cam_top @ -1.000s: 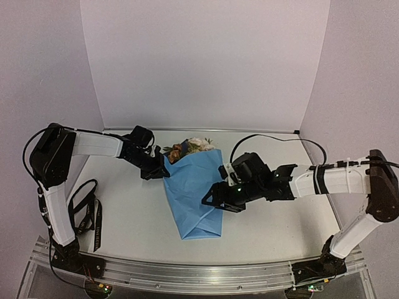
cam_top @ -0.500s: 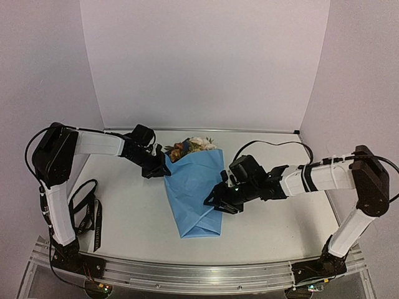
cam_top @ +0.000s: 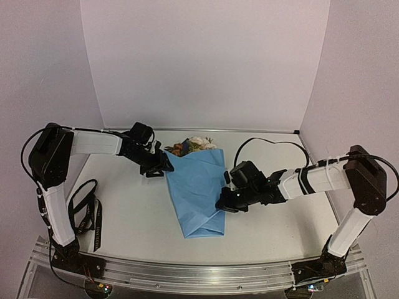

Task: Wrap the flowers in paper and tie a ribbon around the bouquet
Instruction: Press the fold line of the folded wrapping paper.

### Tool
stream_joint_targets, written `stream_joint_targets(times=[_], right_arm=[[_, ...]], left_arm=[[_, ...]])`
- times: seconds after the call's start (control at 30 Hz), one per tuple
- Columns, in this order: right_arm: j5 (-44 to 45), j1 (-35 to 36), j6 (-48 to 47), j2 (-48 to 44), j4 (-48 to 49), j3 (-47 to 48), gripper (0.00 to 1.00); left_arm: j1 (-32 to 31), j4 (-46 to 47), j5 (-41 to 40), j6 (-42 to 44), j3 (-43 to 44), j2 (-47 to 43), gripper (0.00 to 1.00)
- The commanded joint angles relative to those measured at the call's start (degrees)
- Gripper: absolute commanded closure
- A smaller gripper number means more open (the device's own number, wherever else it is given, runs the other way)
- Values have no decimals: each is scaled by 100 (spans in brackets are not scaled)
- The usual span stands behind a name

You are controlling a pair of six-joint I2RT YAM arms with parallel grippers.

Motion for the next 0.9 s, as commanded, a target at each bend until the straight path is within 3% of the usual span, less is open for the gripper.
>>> stream_joint_targets(times=[0.0, 0.13, 0.4, 0.63, 0.87], right_arm=[[991, 281, -741, -274, 183, -226, 100], [1715, 396, -776, -203, 399, -437, 100], [1855, 397, -703, 67, 580, -327, 100], [1892, 393, -654, 112, 545, -270, 100], [1903, 388, -621, 93, 527, -422, 100]], left_arm=[[12, -142, -457, 217, -119, -1093, 43], [-55, -238, -356, 235, -340, -1446, 46], [-783, 590, 419, -41, -908, -1255, 74], [-786, 1868, 780, -468, -1304, -627, 78], [-156, 2587, 922, -688, -1245, 20, 81]])
